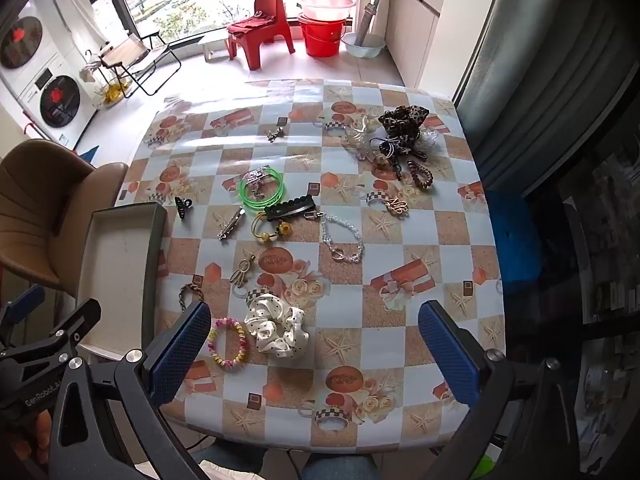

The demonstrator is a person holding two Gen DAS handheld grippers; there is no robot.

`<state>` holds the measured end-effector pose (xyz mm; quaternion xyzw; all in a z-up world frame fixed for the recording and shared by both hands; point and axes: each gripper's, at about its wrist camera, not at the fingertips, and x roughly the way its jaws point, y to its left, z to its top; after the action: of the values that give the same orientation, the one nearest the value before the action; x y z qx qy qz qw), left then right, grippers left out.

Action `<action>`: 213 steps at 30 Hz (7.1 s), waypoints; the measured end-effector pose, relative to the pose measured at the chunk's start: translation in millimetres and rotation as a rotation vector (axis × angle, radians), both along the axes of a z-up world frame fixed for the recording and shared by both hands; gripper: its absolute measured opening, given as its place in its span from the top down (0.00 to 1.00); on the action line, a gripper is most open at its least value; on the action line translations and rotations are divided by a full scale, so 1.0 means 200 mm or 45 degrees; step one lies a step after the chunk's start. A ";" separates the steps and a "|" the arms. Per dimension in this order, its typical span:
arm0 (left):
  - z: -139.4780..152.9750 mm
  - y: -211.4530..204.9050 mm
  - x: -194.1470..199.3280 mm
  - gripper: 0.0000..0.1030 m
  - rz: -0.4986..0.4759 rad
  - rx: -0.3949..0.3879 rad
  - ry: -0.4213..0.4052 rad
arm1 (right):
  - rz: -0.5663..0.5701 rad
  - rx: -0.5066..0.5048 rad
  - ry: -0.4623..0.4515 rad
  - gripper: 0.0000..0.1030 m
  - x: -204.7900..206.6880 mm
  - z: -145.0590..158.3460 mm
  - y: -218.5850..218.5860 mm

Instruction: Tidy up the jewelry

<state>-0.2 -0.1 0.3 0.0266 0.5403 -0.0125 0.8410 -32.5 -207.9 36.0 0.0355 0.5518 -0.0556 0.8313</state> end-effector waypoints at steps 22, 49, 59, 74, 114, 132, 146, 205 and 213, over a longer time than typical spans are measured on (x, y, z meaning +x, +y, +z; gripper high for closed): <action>0.06 0.02 -0.01 0.00 0.009 -0.032 -0.007 | 0.002 -0.018 -0.010 0.00 0.00 0.03 -0.02; 0.05 0.03 -0.02 0.00 0.001 -0.031 -0.011 | 0.000 -0.022 -0.012 0.00 0.00 0.02 0.02; 0.05 0.03 -0.02 0.00 0.003 -0.029 -0.009 | 0.003 -0.023 -0.015 0.00 0.01 0.02 0.02; 0.05 0.03 -0.02 0.00 0.003 -0.027 -0.005 | 0.003 -0.023 -0.014 0.00 0.01 0.02 0.02; 0.04 0.04 -0.02 0.00 0.000 -0.024 0.015 | 0.000 -0.022 -0.001 0.00 0.03 0.03 0.03; -0.22 -0.05 0.19 0.00 -0.093 0.011 0.155 | -0.135 0.089 0.177 0.00 0.12 -0.29 -0.21; -0.70 -0.21 0.59 0.00 -0.212 0.052 0.218 | -0.070 0.200 0.390 0.00 0.21 -0.80 -0.15; -0.60 0.96 0.35 0.81 0.419 -0.102 0.042 | 0.598 0.420 0.141 0.90 0.78 -0.62 1.07; -0.86 1.09 0.45 0.81 0.465 -0.056 0.080 | 0.613 0.410 0.210 0.90 0.97 -0.91 1.40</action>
<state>89.8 217.9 -171.0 -0.0907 0.5616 0.1276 0.8125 161.1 71.7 -145.5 0.0305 0.6118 0.2286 0.7567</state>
